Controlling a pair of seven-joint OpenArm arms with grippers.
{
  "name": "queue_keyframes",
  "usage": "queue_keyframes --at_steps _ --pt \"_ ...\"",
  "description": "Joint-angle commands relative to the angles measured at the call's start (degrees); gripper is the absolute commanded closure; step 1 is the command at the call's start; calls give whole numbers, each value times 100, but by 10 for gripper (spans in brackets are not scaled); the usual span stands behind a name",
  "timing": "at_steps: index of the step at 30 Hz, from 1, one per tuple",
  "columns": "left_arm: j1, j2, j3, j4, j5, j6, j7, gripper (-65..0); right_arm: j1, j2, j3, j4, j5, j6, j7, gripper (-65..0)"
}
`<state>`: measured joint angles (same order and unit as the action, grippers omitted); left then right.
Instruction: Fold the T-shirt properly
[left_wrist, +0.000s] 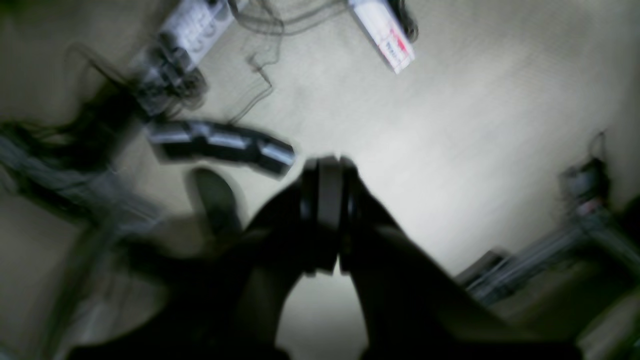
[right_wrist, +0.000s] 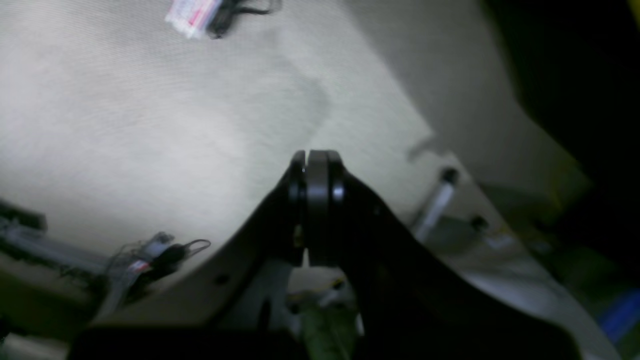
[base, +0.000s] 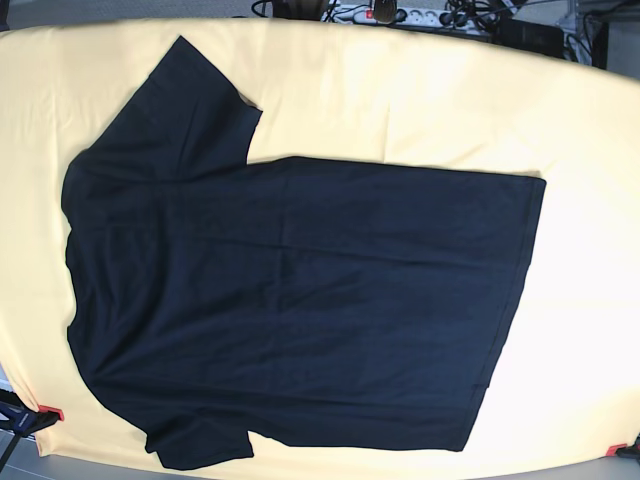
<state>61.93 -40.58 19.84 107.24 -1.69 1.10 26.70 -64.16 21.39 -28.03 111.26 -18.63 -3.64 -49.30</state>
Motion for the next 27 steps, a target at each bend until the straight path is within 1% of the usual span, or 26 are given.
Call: queue_keyframes --at_steps 1,5,8,10,12,16,18,20,22,25,27 --pt "267 -127 -42 352 133 26 33 0 -249 96 -15 376 -120 -66 -42 0" --pt "822 -415 -415 1482 758 177 313 0 -874 439 -15 1429 -660 -363 -105 0" --pt "1095 -468 -872 2149 922 221 378 0 -1084 605 -15 2009 -1080 -511 -236 0" --pt "1158 -468 -1241 2518 916 216 378 0 -1084 643 -15 2317 -1373 -616 -245 0" --pt "1152 -468 -1596 2776 916 214 376 0 -1084 640 -15 2374 -1707 -704 -243 0" --pt "1150 -468 -2199 2776 916 214 372 0 -1084 640 -4 2374 -2426 -739 -236 0" --pt "1134 -468 -2472 2776 914 214 286 0 -1084 643 -4 2374 -2680 -798 -201 0" --pt "1064 -468 -2704 2776 890 186 164 0 -927 643 -4 2374 -2682 -820 -46 0" --pt "885 -470 -2879 2776 833 -13 138 0 -658 643 -4 2374 -2682 -811 70 0" --pt "531 -470 -2992 2776 802 -157 114 0 -210 645 -4 2374 -2664 -778 74 0" --pt "278 -501 -3003 2776 761 -186 33 0 66 691 -4 2374 -2610 -726 203 0"
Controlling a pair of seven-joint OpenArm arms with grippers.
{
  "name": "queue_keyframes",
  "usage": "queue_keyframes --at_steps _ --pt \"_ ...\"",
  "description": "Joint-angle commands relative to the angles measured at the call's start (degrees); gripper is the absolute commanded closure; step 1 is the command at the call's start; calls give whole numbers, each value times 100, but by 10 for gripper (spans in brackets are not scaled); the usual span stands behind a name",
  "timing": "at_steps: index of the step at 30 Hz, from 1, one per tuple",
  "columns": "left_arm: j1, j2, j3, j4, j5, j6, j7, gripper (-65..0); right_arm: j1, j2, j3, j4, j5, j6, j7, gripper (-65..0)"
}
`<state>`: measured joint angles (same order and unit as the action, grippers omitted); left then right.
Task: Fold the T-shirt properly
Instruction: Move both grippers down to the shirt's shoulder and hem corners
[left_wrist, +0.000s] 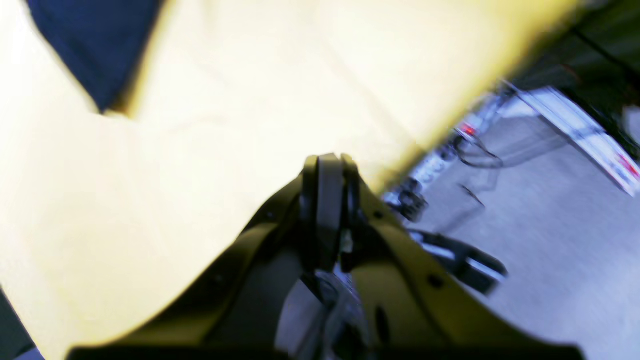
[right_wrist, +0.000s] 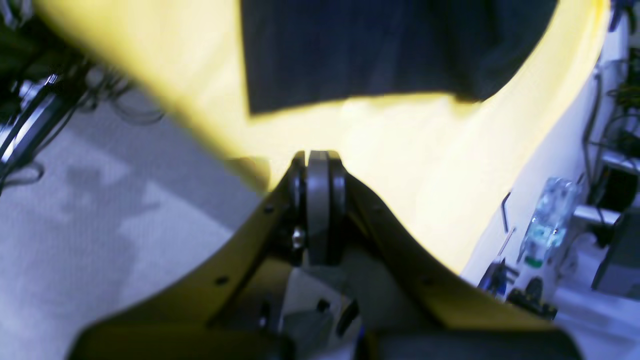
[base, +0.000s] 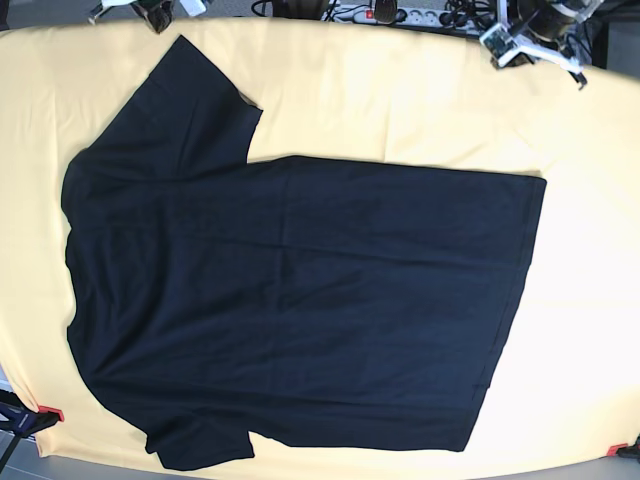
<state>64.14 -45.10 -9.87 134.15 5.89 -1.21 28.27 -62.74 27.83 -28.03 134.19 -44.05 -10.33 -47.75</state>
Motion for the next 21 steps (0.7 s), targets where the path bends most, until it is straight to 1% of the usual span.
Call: queue_keyframes --at_steps 1,3,6,8,10,12,15,18,20,21 --pt "-74 -105 -33 85 2 2 -151 0 72 85 -4 81 -57 2 136 0" --pt "-391 -284 -33 85 9 -144 -190 0 417 160 -4 81 -55 31 243 0" --pt "-890 -557 -33 -129 2 -199 -398 0 953 293 -4 81 4 28 306 0" --pt "-1224 -734 -33 -490 -22 -271 -658 0 1272 367 -4 81 238 42 463 0" --pt "-1600 -903 -33 -879 -168 -472 -885 0 1572 365 -4 81 466 186 599 0" --pt "-1967 -1040 -33 -1255 -256 -817 -1062 0 1816 367 -4 81 693 280 688 0" --pt "-2441 -1263 -33 -1805 -254 -1497 -1491 0 1991 363 -4 81 833 284 728 0" --pt "-2861 -1521 -33 -2376 -254 -2118 -2267 0 1987 363 -4 81 833 286 769 0" --pt "-3136 -1674 -31 -2758 -249 -2658 -2881 0 1985 361 -4 81 833 284 767 0" --pt "-3274 -1729 -28 -2938 -247 -2927 -3156 -58 1985 361 -4 81 837 284 767 0"
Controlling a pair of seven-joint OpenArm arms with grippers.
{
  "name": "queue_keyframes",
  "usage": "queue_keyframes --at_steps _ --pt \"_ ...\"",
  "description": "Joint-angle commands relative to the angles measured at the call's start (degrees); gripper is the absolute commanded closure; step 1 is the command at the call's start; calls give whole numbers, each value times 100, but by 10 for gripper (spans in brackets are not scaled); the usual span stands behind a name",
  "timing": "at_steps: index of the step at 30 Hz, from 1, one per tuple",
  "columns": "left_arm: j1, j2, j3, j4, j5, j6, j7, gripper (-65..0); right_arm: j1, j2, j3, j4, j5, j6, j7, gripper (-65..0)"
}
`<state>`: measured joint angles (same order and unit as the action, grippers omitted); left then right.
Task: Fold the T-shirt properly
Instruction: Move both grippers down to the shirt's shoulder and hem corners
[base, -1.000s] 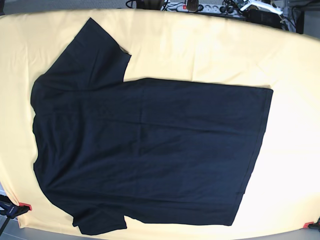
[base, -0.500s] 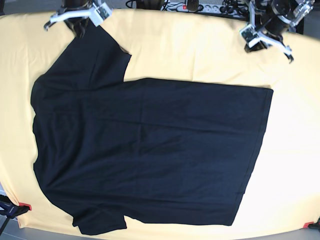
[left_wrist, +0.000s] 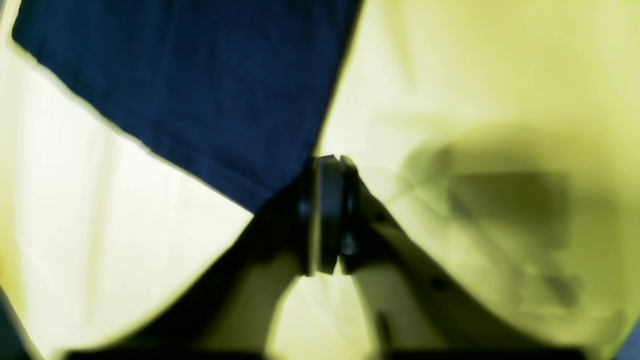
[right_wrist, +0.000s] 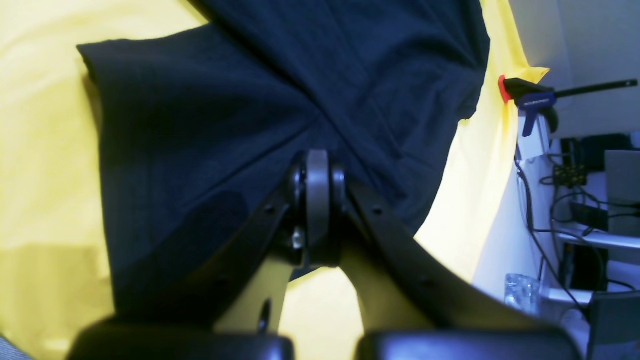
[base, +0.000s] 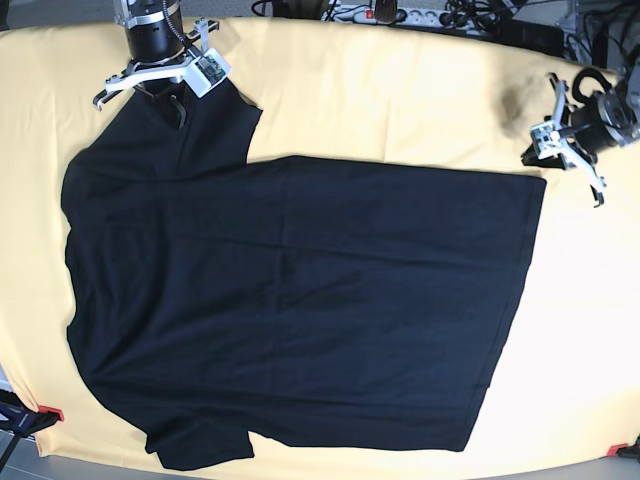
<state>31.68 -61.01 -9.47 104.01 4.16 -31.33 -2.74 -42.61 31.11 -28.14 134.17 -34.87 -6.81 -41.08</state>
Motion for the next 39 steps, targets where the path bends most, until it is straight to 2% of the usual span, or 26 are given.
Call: queue_keyframes --at_steps 1,3,4,5,9,14,26,31,36,39 --pt "-160 -177 -68 -90 -50 -162 -267 -131 -28 33 7 83 -79 -68 103 0" --pt "-424 -245 -68 -363 -7 -511 -518 -288 -26 33 7 83 -59 -68 103 0" --pt "-538 -271 -59 -466 -13 -588 -564 -336 -28 33 7 83 -33 -68 103 0" --pt "-651 -297 -28 -540 -11 -610 -614 -346 -26 33 7 83 48 -68 105 0" --pt "-1172 -415 428 -721 210 -439 -627 -345 -26 31 7 83 256 -61 144 0" --pt "-2057 -535 1694 -918 922 4 -625 -345 -28 31 7 83 254 -66 140 0" --pt "-3735 -522 3842 -1497 1495 44 -627 -345 -72 2 7 83 256 -66 116 0" --pt "-4109 -389 4221 -1718 1530 197 -627 -345 -74 0 7 83 254 -66 76 0" --pt "-4210 -387 4225 -1626 1508 203 -627 -343 -72 0 7 83 254 -68 50 0" --pt "-4293 -387 4225 -1626 1486 205 -625 -283 -72 0 7 83 254 -66 48 0"
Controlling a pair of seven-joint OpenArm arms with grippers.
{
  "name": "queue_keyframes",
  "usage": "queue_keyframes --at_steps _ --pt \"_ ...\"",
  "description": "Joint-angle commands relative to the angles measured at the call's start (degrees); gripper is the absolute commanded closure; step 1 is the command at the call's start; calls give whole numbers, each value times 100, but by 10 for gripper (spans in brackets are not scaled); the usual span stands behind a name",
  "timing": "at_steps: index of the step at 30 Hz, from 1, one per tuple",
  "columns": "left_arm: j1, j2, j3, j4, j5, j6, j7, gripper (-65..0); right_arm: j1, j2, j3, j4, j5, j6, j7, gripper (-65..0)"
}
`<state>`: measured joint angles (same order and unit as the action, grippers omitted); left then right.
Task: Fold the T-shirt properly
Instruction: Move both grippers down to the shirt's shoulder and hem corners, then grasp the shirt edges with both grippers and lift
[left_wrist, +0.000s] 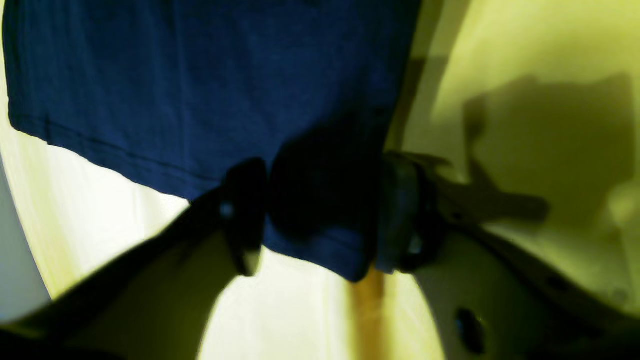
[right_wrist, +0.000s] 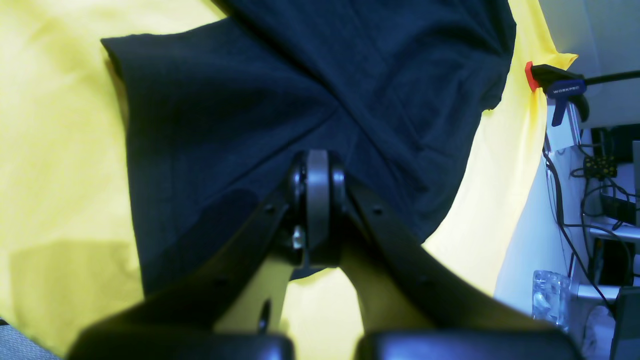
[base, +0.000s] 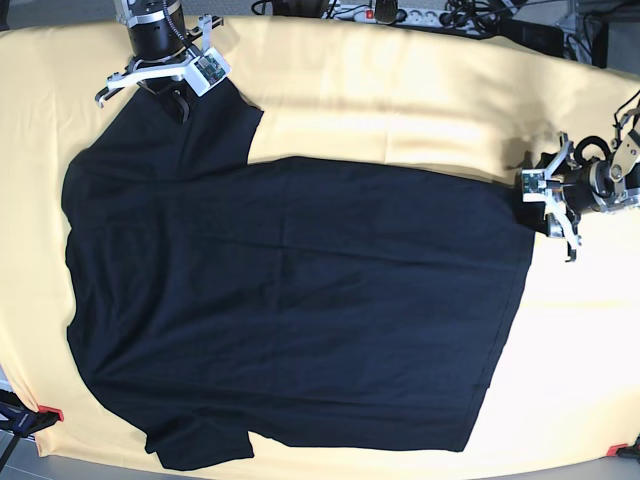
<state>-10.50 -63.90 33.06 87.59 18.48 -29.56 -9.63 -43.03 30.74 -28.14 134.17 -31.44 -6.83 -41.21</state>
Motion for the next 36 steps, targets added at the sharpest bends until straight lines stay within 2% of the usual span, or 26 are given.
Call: queue_keyframes --at_steps 1,3,6,13,20,25,30,33,36 --pt "-101 -98 -28 15 57 31 63 -246 -31 37 7 83 -90 -63 61 0" --pt "-114 -98 -28 15 55 120 63 -162 -31 37 7 83 -90 -66 63 0" --pt "-111 -83 -28 15 55 223 85 -1 -31 37 7 83 -90 -63 63 0" --pt "-111 -120 -28 339 57 221 125 0 -31 39 7 83 -90 -66 66 0" --pt "-111 -391 -28 1180 55 221 811 0 -98 42 7 83 -199 -63 -15 0" --pt "-111 -590 -31 1502 57 240 844 0 -210 42 7 83 -199 -63 -20 0" --pt "-94 -610 -28 1526 55 238 907 0 -251 42 7 83 -203 -59 -42 0" --pt "-76 -612 -28 1526 55 238 1019 0 -251 44 184 83 -332 216 -37 0" --pt "-66 -610 -28 1504 -20 240 1014 0 -251 42 723 83 17 378 142 0"
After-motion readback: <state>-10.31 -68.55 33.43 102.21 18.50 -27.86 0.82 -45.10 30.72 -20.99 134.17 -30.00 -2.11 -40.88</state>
